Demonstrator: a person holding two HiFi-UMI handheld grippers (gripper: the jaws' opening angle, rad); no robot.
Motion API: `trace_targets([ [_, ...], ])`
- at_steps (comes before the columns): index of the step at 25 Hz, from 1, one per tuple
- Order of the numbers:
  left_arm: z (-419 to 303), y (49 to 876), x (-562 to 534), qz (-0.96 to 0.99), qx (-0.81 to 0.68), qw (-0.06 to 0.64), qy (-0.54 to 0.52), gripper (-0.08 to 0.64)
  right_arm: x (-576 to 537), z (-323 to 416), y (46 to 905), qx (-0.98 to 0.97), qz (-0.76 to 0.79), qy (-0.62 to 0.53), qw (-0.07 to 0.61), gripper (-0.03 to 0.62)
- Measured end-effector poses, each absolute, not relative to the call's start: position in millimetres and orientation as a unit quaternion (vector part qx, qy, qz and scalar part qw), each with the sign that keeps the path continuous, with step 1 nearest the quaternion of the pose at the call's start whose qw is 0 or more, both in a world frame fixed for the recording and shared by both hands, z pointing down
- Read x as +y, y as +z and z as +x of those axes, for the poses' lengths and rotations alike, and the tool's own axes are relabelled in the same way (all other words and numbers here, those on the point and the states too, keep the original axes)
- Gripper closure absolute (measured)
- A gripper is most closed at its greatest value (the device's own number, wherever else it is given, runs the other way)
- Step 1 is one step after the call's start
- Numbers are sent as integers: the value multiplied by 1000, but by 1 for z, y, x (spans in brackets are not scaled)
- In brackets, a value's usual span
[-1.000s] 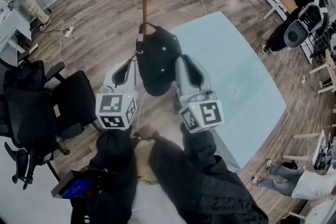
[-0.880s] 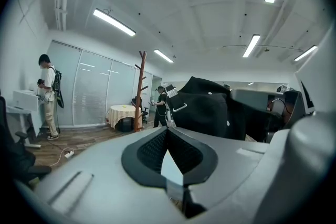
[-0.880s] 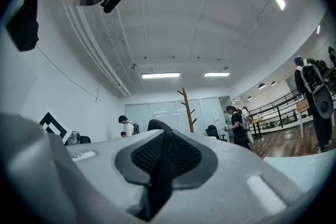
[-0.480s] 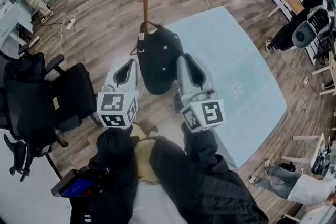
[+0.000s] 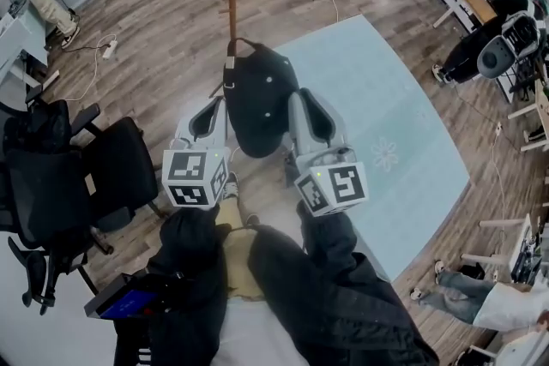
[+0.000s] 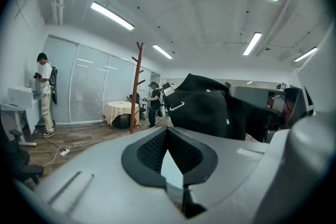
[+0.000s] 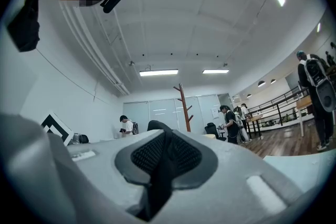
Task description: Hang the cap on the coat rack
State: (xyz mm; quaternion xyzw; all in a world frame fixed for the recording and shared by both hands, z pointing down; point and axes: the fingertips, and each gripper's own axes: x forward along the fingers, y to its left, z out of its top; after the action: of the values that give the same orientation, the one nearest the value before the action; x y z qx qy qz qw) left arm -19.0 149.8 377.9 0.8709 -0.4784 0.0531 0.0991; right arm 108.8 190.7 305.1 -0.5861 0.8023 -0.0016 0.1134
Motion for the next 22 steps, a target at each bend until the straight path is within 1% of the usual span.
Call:
trace_targets([
  [5, -15, 369, 104, 878, -466, 98, 40, 560, 148, 112, 297, 794, -599, 6, 108, 554],
  [22, -48, 378, -39, 877, -464, 116, 38, 560, 5, 97, 307, 780, -618, -4, 99, 554],
])
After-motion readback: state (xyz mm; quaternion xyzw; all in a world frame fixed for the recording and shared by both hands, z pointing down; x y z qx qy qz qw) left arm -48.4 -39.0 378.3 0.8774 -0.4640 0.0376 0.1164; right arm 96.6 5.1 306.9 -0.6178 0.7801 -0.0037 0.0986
